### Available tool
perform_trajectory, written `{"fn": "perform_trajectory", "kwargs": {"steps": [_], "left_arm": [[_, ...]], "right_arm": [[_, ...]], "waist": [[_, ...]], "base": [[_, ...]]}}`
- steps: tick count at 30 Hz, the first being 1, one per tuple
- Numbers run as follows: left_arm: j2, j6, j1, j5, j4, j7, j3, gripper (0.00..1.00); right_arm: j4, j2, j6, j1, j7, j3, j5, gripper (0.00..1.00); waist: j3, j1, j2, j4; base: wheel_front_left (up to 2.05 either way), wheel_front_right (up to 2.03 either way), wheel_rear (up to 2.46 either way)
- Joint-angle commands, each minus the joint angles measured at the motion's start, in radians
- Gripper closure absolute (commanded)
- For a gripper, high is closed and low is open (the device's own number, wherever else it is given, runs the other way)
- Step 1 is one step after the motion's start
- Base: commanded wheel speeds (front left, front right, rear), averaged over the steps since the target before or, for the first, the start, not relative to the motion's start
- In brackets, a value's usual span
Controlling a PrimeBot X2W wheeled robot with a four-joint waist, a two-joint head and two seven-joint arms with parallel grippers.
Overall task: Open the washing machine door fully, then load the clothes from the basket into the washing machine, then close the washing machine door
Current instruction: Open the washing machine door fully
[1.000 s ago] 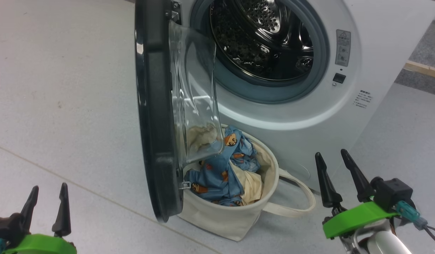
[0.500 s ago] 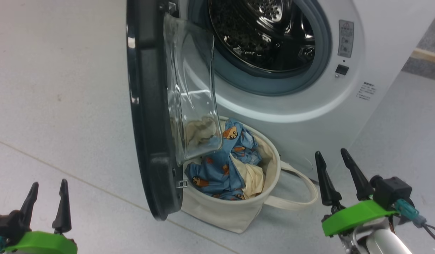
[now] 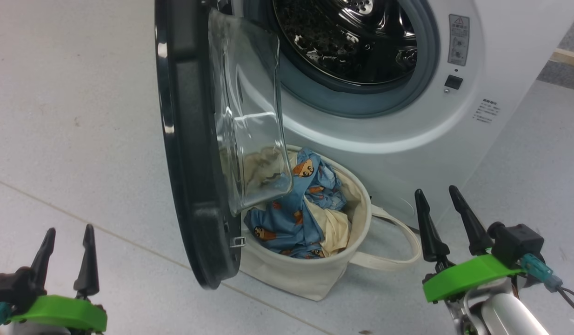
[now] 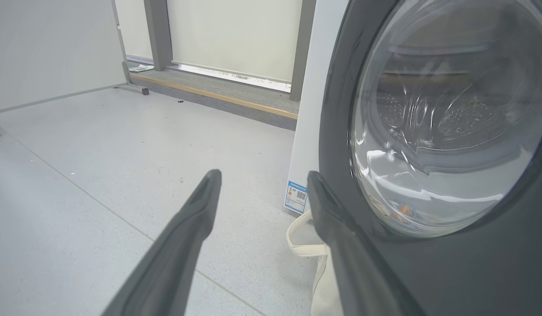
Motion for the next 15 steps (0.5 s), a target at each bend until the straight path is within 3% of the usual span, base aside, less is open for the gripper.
{"fn": "perform_trajectory", "kwargs": {"steps": [1,2,8,15], "left_arm": [[0.023,-0.005,-0.049,-0.013,-0.046,-0.012,0.020,0.37],[0.024,-0.005,-0.047,-0.019,-0.052,-0.012,0.012,1.00],[0.029,-0.006,-0.049,-0.053,-0.187,-0.012,-0.031,1.00],[0.023,-0.006,-0.023,-0.098,-0.512,-0.012,-0.118,1.00]], "right_arm": [[-0.029,0.003,0.001,-0.038,-0.012,0.012,0.009,0.00],[-0.029,0.004,0.001,-0.037,-0.012,0.012,0.010,0.00],[-0.035,0.002,0.001,-0.033,-0.012,0.008,0.013,0.00],[-0.040,0.008,0.001,-0.018,-0.012,0.004,0.021,0.00]], "waist": [[-0.002,-0.0001,-0.0001,0.000],[-0.003,-0.0001,-0.0001,0.000],[-0.011,-0.0001,-0.0001,0.004],[-0.034,-0.0001,-0.0001,0.005]], "base": [[0.00,0.00,0.00],[0.00,0.00,0.00],[0.00,0.00,0.00],[0.00,0.00,0.00]]}}
